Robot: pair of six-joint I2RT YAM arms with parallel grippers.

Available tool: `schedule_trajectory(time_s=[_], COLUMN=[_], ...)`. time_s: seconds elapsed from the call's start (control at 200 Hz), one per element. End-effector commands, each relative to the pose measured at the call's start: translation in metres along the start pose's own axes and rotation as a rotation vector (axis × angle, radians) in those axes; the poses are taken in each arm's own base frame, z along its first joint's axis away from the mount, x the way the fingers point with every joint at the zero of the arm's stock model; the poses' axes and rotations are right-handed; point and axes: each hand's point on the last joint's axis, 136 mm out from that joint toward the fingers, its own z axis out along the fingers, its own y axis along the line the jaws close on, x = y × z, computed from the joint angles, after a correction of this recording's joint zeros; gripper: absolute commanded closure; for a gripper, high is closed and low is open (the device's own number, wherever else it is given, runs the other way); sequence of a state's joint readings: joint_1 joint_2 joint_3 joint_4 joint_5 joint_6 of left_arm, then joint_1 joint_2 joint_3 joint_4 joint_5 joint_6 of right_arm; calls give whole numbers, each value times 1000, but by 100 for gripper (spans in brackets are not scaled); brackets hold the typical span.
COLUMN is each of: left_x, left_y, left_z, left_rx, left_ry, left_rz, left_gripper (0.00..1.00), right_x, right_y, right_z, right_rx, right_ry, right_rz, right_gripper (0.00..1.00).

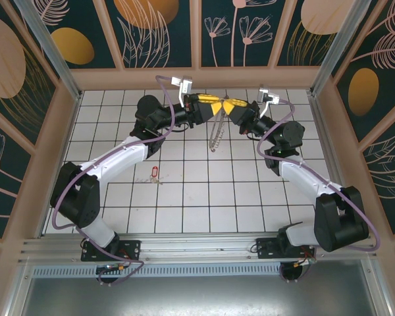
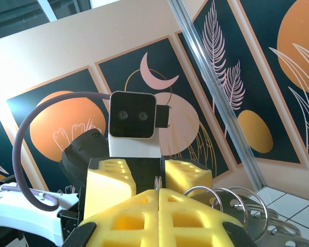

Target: Put the keys on the keyring

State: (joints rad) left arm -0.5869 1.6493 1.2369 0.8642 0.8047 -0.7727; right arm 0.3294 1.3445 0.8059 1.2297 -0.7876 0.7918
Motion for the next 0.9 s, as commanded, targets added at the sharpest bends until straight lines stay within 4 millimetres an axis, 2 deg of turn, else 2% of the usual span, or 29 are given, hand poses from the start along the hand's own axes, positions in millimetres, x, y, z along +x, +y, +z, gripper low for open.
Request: schedule_trajectory(time_s=[0.0,0.4,0.515,0.891], left_x=[-12,-10,-9,-5], left_y=[-9,-11,-11,-14], left_z=[0,1,1,-1], left_rx=[41,56,65,72], left_ry=[-25,-16,-14,-2], left_rz=[39,37,37,38], left_gripper=[63,70,77,78], right_x=[-6,-5,-4,-6], right_y=[15,14,15,11], right_z=[2,4,5,6], right_rx=[-60,-64,-72,-58], right_ry=[-15,-9,-1,-6], right_rz=[-41,-35,-33,-31], right_gripper=[100,100,100,100])
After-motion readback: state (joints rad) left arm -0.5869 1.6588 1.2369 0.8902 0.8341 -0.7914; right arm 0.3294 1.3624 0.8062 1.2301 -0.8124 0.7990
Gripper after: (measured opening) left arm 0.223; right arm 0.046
